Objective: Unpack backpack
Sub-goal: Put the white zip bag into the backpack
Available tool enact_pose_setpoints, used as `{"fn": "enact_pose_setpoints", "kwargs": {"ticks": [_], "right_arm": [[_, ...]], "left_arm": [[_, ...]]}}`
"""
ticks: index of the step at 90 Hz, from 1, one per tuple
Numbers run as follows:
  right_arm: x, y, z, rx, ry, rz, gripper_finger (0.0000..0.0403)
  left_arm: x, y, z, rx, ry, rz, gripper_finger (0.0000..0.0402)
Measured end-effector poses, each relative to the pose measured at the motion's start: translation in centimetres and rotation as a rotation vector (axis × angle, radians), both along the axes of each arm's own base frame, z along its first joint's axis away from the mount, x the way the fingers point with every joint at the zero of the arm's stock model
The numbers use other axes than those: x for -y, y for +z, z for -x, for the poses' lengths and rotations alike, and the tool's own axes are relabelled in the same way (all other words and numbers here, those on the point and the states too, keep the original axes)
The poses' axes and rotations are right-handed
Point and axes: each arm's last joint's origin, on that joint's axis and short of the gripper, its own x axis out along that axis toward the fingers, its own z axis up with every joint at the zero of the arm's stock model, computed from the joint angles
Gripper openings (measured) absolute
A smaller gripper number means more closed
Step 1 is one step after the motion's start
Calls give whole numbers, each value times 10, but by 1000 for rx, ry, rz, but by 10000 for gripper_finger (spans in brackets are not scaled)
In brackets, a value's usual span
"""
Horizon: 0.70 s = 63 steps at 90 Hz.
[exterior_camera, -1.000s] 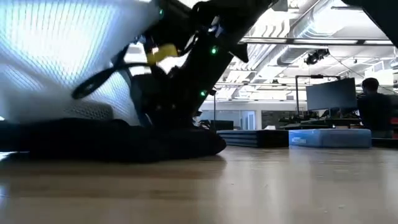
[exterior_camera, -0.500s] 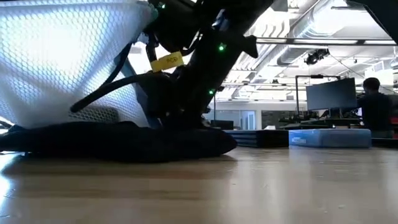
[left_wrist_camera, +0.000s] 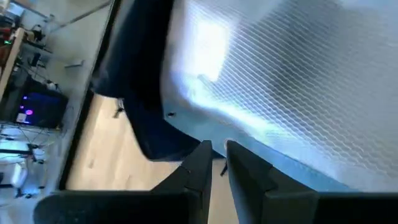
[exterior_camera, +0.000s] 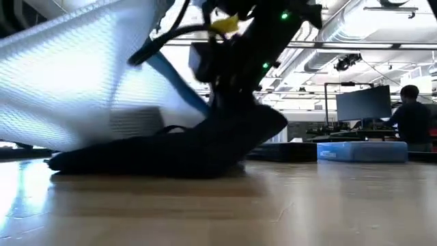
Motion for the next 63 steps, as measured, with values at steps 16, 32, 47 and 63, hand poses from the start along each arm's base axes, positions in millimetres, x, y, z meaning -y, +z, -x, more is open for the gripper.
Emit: {"fn": "enact_pose_setpoints", "kwargs": {"ticks": [16, 32, 47, 63], "right_arm": [[11, 16, 16, 129, -66, -29, 0], [16, 37, 31, 206, -76, -57, 0], [20, 35, 43, 118, -31, -220, 0], [22, 26, 52, 32, -71, -266, 2]], "left_arm": [[-3, -18, -4, 26, -3, 41, 30], [-6, -26, -7, 34, -10, 51, 30], [-5, -26, -8, 65, -18, 49, 30], [2, -28, -14, 109, -58, 91, 30]]}}
